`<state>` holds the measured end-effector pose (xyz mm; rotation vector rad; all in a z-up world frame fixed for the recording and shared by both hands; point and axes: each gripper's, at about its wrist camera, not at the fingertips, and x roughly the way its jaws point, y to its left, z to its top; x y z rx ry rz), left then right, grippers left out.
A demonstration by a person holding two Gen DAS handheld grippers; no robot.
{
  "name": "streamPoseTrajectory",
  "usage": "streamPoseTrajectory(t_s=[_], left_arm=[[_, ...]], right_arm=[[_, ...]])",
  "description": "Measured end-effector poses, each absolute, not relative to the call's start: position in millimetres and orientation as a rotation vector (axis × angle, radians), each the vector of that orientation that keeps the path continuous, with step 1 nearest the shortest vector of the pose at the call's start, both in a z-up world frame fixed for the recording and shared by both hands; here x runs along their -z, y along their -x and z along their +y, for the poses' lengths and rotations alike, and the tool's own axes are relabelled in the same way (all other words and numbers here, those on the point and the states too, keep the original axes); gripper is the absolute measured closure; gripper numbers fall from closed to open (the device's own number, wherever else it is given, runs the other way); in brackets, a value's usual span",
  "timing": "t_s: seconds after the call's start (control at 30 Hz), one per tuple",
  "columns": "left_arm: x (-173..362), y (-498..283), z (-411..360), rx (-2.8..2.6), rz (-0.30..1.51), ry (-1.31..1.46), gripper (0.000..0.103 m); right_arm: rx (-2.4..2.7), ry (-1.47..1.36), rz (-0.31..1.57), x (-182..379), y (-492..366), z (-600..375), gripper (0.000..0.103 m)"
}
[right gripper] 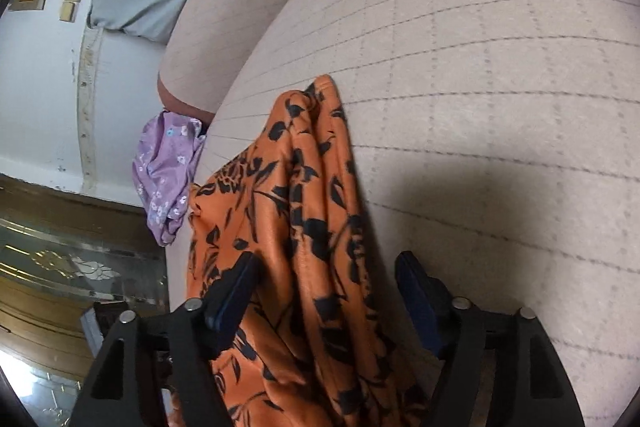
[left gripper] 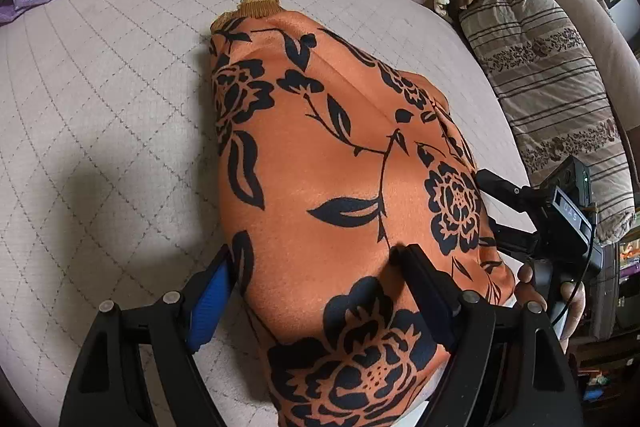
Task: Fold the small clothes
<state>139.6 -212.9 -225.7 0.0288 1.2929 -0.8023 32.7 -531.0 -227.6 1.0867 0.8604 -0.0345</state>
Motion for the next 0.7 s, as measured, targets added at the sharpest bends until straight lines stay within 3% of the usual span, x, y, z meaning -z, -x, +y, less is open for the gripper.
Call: streamPoseTrajectory(t_s=[0.2,0.37,0.43,0.7], left_arm=[[223.5,-126.3,-227.9,0.758,1.231,-0.112,0.026],[215.8,-117.1,-234.0,0.7,1.165,-0.139,0.048],[211.1,-112.5,-237.4,0.68,1.137,-0.162,0.056],[181.4,-84.8,-243.7,0.591,0.986,-0.297,0.062]], right_arm=[[-0.039,-1.058,0.879,230.7,-49.3,-510.6,0.027],[-0.037,-1.008,0.882,226.7,-51.3,-500.6,0.053],[-0.029,-0.959,0.868,220.2,-49.5,-496.0,0.056],[-0.043,-0.843,0.804,197.6,-45.6,-478.6,0.062]])
